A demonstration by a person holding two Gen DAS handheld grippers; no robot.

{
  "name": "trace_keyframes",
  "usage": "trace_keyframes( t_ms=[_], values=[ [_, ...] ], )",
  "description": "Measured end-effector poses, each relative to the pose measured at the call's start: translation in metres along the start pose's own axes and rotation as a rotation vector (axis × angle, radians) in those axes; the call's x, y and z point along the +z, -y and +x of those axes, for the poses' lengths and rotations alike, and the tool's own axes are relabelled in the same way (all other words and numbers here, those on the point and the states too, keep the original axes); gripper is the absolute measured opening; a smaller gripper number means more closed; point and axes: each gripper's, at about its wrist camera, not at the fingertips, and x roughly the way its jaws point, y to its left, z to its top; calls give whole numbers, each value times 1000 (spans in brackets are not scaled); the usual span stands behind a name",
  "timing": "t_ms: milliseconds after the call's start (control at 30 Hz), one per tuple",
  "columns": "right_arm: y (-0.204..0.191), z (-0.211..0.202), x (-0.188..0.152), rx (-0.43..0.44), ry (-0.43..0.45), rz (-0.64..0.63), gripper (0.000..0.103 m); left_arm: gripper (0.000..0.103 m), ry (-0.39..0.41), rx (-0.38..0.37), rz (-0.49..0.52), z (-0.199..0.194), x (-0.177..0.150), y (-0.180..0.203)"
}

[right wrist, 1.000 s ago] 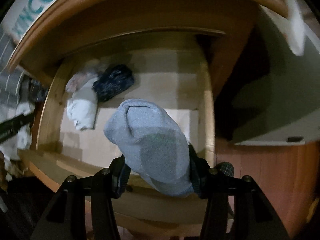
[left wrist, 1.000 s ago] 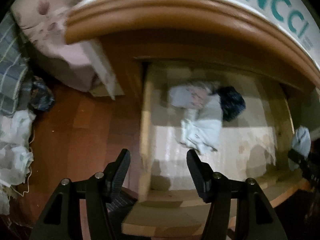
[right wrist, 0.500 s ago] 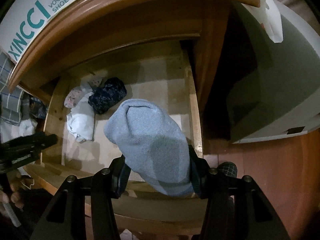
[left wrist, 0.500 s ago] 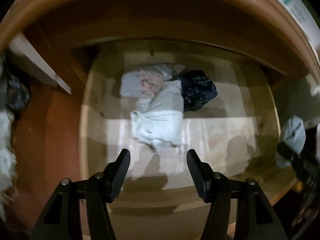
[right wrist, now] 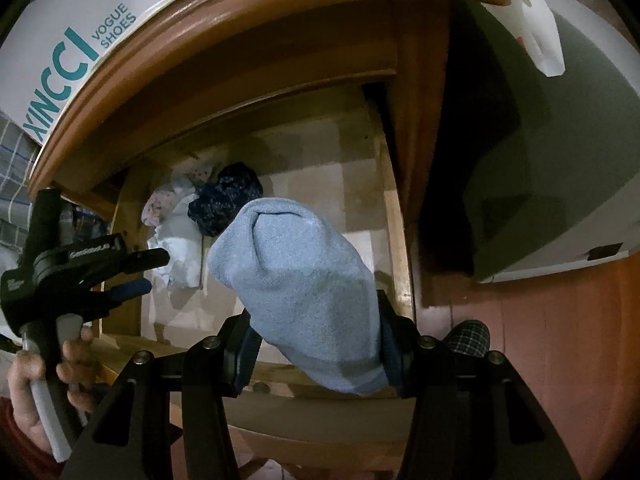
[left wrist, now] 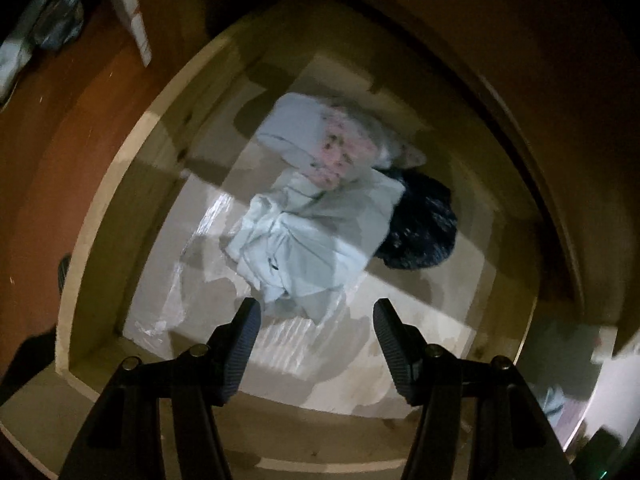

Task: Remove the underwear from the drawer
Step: 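Grasp the pale blue cloth with the left gripper and lift it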

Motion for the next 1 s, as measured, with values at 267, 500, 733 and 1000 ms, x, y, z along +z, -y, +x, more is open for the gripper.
trace_keyframes(
  t_ms=[267, 500, 733, 1000],
  values=[
    [-1, 1, -1, -5, -3, -6, 48, 60, -44, 39, -58, 21, 13, 3],
    [-2, 4, -3, -7, -17, -15, 48, 62, -95, 85, -115, 42, 22, 9],
    [-4, 7, -3, -4, -27, -29, 48, 48, -105, 129, -66, 47, 23, 18],
    [-4, 8, -2, -1, -35, -37, 48, 23, -130, 127, 20, 44, 18, 26]
  ],
)
